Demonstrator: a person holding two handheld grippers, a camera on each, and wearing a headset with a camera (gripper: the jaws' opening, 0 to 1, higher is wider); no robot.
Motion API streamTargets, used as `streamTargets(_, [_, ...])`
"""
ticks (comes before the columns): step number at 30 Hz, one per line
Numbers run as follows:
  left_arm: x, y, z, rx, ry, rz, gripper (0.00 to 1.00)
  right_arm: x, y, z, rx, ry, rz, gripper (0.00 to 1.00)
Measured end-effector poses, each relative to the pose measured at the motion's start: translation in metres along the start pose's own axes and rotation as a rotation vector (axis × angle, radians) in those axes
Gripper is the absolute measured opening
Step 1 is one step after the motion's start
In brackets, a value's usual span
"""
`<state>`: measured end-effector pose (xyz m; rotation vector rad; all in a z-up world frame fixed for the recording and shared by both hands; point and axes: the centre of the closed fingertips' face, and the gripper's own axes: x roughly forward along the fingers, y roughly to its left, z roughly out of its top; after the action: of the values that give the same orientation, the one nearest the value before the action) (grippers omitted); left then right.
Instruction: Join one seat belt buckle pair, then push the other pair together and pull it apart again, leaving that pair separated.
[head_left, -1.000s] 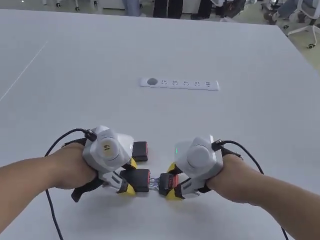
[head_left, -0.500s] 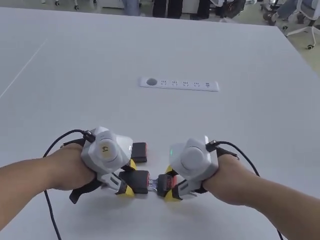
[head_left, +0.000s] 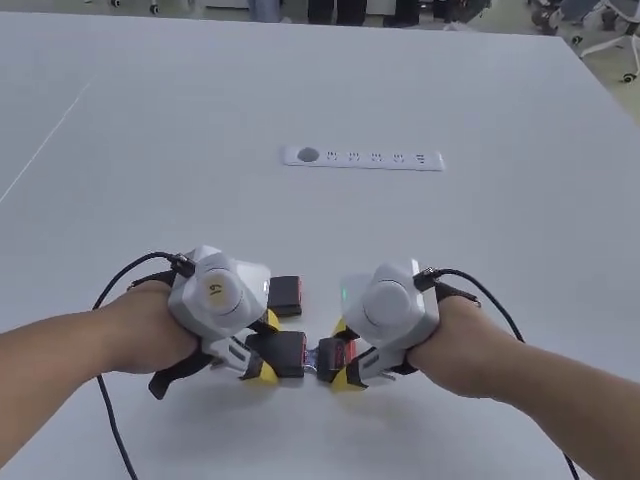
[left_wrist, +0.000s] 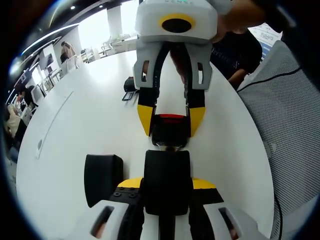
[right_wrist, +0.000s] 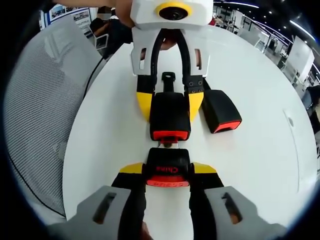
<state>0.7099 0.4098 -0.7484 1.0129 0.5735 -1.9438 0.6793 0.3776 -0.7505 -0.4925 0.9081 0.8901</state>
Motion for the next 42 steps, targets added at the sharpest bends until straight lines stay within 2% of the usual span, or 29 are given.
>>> streamTargets(10, [0.0004, -0.0003, 0.0008, -0.001, 0.0, 0.0, 0.33, 0.0029, -0.003, 0.0091, -0.028, 0.023, 0.0, 0.3])
streamTargets(15, [-0.0005, -0.0008, 0.0017, -0.001, -0.001, 0.0, 0.33, 0.0047, -0.0024, 0.0049, -0.024, 0.023, 0.0, 0.3])
streamTargets(22, [-0.0017, -0.0004, 0.0, -0.005, -0.001, 0.001, 0.33, 0.0053, -0.0012, 0.0056, -0.02, 0.042, 0.001, 0.3])
streamTargets(33, [-0.0023, 0.0009, -0.0018, -0.018, 0.006, 0.016, 0.33, 0.0044, -0.0012, 0.0047, -0.004, 0.039, 0.0, 0.3])
streamTargets(37, [-0.0025, 0.0009, -0.0028, -0.028, 0.006, 0.021, 0.33, 0.0029, -0.0004, 0.0035, -0.03, 0.057, 0.002, 0.3])
streamTargets(42, [-0.0019, 0.0007, -0.0032, -0.028, 0.016, 0.015, 0.32, 0.0025, 0.0003, 0.0012, -0.015, 0.073, 0.011, 0.3])
